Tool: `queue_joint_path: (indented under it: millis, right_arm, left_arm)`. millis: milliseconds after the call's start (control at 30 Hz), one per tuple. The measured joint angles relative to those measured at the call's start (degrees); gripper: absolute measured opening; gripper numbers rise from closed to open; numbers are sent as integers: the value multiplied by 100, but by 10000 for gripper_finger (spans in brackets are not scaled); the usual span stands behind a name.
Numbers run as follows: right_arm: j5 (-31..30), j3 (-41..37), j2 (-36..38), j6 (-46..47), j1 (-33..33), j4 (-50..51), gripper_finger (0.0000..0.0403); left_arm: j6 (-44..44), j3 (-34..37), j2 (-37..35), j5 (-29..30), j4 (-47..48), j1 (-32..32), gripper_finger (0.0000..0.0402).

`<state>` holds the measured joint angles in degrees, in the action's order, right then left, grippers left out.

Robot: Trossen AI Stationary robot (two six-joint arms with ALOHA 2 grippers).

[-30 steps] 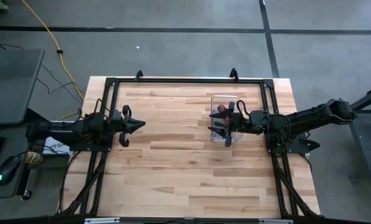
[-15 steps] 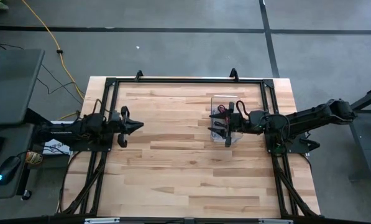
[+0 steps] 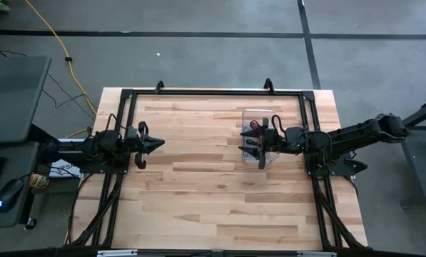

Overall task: Pick and place USB-C Cables
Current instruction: Return to Home Position

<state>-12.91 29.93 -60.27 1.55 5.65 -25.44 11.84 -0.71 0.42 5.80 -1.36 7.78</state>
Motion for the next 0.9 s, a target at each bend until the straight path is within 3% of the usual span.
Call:
queue_joint_path:
  millis: [167,300,400,567,700,900]
  right_arm:
    - [-70,0,96,-38,0,96,238]
    - [-153,0,755,-287,2,426,210]
    - [-165,0,1444,-289,0,1069,152]
    - [-132,-33,2530,-329,0,2395,18]
    - [-7,-633,3258,-333,2,2367,26]
    - [-4,-1868,4602,-146,-3,2019,6]
  left_arm:
    - [0,0,5,0,6,5,0]
    - [0,0,5,-2,4,5,0]
    - [0,0,5,-2,4,5,0]
    - [0,0,5,-2,4,5,0]
    - [0,0,5,-2,4,5,0]
    - [0,0,5,-2,4,5,0]
